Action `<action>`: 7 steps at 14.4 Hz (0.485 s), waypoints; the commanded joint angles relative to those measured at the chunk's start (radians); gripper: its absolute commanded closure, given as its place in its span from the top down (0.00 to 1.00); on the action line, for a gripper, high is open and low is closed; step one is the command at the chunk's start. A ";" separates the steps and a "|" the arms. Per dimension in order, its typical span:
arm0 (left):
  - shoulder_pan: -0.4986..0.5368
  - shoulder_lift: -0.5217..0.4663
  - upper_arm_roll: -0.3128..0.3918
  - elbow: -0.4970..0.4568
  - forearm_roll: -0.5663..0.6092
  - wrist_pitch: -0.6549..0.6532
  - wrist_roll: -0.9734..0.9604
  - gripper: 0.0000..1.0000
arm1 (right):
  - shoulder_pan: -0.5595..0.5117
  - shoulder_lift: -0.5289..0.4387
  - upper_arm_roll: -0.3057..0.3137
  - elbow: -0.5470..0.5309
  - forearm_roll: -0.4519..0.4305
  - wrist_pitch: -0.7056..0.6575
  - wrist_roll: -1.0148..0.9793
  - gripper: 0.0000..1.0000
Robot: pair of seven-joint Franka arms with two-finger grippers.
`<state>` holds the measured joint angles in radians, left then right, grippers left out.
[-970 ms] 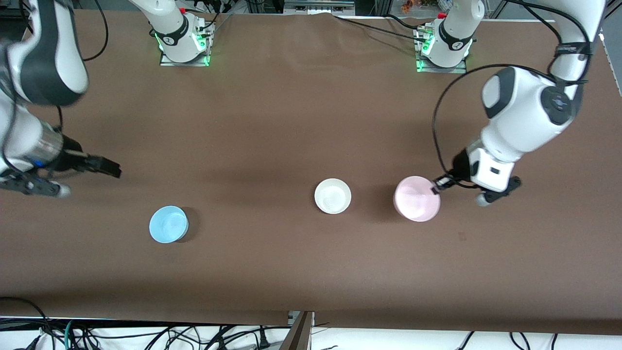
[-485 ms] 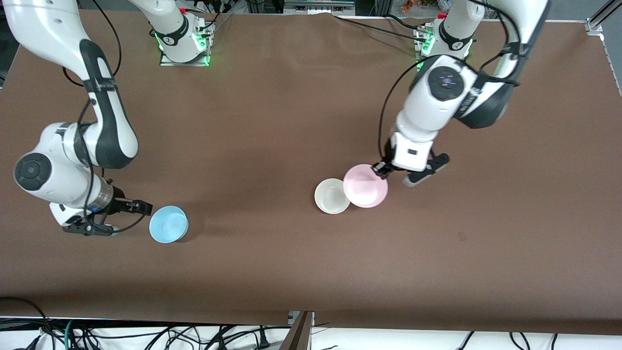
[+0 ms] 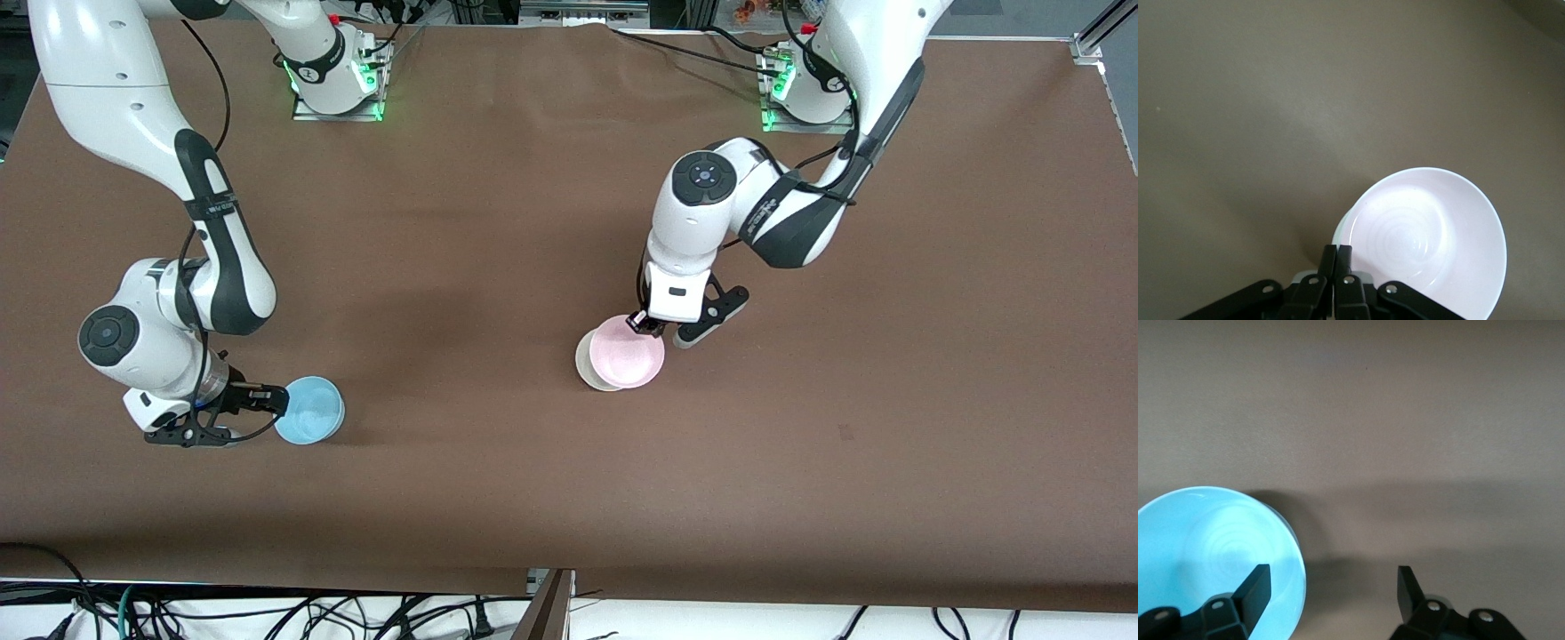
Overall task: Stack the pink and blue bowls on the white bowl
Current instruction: 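Lower the pink bowl onto the white bowl while the right gripper grasps the blue bowl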
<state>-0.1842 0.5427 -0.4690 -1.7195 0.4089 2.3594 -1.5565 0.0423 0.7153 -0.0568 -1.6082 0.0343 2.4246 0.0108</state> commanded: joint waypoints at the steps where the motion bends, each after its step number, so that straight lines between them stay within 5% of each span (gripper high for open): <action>1: -0.021 0.040 0.012 0.041 0.033 0.043 -0.057 0.00 | -0.007 0.019 0.008 0.019 0.068 0.002 -0.029 0.79; 7: -0.047 0.071 0.017 0.026 0.076 0.054 -0.099 0.00 | 0.001 0.027 0.008 0.016 0.078 -0.001 -0.014 0.45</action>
<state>-0.2174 0.6030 -0.4632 -1.7064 0.4470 2.4091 -1.6235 0.0440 0.7280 -0.0544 -1.6080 0.0902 2.4248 0.0032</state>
